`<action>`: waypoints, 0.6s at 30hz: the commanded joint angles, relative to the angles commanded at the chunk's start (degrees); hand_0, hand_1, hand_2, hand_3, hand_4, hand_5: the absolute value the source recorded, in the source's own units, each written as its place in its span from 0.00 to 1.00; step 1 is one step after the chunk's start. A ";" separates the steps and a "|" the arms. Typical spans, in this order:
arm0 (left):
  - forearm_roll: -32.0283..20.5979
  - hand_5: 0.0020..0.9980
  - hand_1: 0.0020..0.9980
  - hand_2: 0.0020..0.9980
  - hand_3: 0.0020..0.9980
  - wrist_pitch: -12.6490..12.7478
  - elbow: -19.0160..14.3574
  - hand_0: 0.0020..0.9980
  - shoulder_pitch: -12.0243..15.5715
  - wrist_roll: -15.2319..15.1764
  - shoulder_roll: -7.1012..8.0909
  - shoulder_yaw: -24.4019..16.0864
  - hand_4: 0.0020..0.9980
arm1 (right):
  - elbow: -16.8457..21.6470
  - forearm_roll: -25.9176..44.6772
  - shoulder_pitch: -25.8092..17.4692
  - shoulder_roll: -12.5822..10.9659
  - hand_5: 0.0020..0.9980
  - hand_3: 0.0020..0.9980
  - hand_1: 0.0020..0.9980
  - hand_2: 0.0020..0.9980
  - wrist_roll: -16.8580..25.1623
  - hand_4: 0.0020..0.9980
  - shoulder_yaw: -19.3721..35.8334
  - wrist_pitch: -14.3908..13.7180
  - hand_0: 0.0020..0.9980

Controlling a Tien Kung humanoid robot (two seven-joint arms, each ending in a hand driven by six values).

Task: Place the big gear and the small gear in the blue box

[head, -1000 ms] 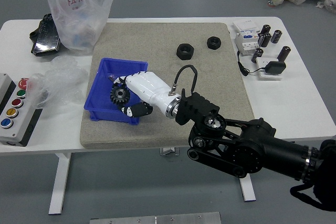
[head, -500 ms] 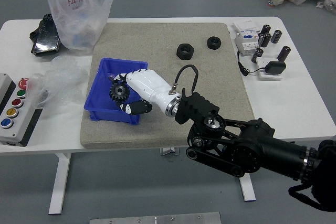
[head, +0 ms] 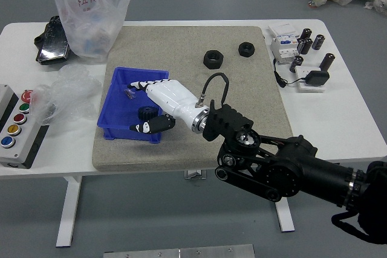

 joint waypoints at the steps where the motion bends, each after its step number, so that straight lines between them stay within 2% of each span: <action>1: 0.01 0.47 0.60 0.55 0.67 0.01 0.00 0.72 0.02 0.00 -0.01 0.00 0.68 | 0.03 0.10 -0.07 -0.02 0.62 0.94 0.82 0.88 -0.03 1.00 0.05 -0.09 0.80; 4: 0.04 0.47 0.60 0.55 0.67 0.06 0.02 0.72 0.07 -0.01 -0.05 -0.05 0.68 | 0.92 1.13 -0.65 -0.66 0.62 0.94 0.82 0.88 -0.02 1.00 1.63 -0.98 0.80; 5: 0.01 0.47 0.61 0.55 0.66 0.08 0.03 0.72 0.08 -0.03 -0.07 -0.03 0.68 | 1.36 1.44 -0.93 -1.09 0.58 0.88 0.79 0.81 0.00 1.00 2.62 -1.33 0.77; 10: -0.03 0.47 0.61 0.55 0.66 0.18 0.07 0.72 0.09 -0.10 -0.17 -0.03 0.68 | 2.70 2.13 -3.29 -4.76 0.58 0.88 0.79 0.81 -0.30 1.00 8.63 -2.76 0.77; 11: -0.09 0.46 0.61 0.55 0.66 0.22 0.08 0.72 0.11 -0.12 -0.19 0.01 0.68 | 2.61 1.92 -3.87 -5.56 0.42 0.81 0.71 0.74 -0.43 0.86 9.69 -2.90 0.68; 14: -0.49 0.46 0.61 0.55 0.66 0.42 0.13 0.72 0.17 -0.27 -0.25 0.28 0.68 | 1.48 1.19 -6.60 -8.59 0.42 0.81 0.71 0.74 -1.08 0.86 12.87 -3.07 0.68; 18: -0.45 0.46 0.61 0.55 0.66 0.57 0.20 0.72 0.30 -0.34 -0.31 0.20 0.68 | -0.16 0.74 -9.98 -11.43 0.41 0.79 0.69 0.72 -1.49 0.84 13.92 -2.85 0.65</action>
